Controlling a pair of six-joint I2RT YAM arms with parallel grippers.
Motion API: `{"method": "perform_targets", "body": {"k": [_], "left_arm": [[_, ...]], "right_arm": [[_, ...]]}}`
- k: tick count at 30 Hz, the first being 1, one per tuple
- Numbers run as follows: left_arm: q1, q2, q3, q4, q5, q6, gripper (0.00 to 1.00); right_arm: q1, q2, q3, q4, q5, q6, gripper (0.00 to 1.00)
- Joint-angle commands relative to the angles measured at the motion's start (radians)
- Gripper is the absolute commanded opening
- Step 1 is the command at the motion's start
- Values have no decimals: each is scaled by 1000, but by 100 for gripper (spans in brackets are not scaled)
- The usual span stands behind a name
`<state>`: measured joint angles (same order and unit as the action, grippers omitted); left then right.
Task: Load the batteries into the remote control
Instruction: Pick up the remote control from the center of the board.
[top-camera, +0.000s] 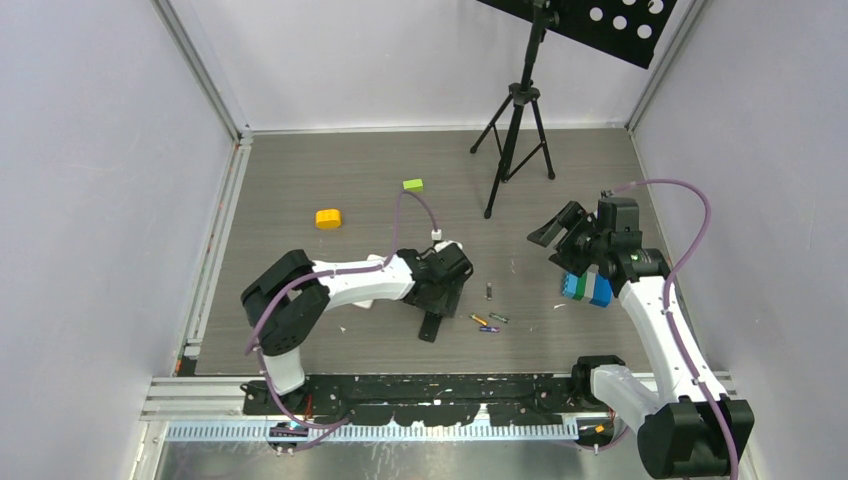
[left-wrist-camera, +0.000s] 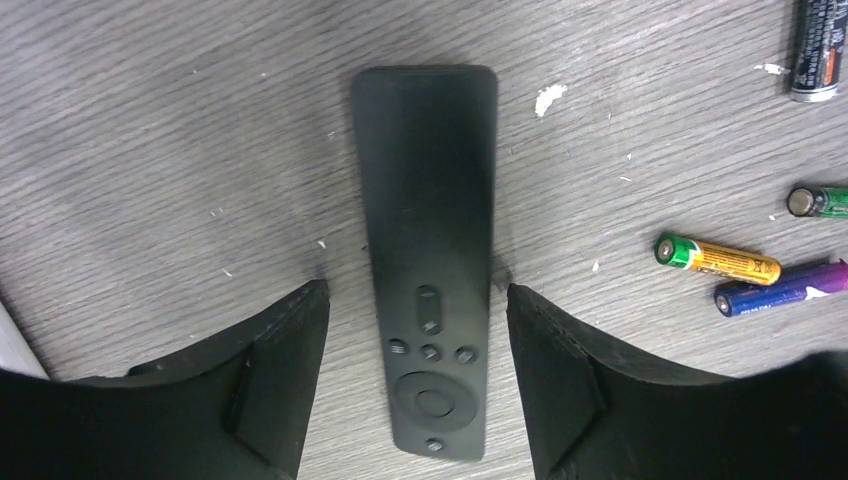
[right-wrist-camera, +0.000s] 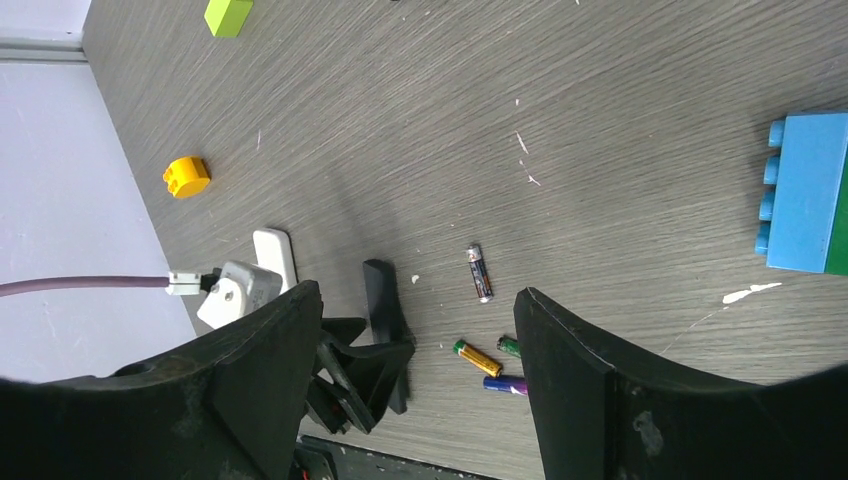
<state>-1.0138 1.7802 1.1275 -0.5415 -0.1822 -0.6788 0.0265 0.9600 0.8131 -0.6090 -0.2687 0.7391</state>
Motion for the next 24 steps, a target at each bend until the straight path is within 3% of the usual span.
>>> {"method": "perform_targets", "body": {"k": [1, 7, 10, 15, 20, 24], "left_arm": [[-15, 27, 43, -43, -69, -53, 67], [-20, 60, 75, -62, -65, -59, 64], [-20, 62, 78, -64, -75, -55, 52], [-18, 69, 109, -76, -75, -12, 20], [-10, 40, 177, -94, -8, 102, 15], [55, -49, 183, -40, 233, 182, 14]], "right_arm": [[4, -8, -10, 38, -9, 8, 75], [5, -15, -17, 32, -10, 3, 75], [5, -15, -15, 32, -10, 3, 75], [5, -15, -11, 31, -17, 0, 75], [7, -12, -38, 77, -99, -3, 74], [40, -9, -113, 235, -230, 77, 74]]}}
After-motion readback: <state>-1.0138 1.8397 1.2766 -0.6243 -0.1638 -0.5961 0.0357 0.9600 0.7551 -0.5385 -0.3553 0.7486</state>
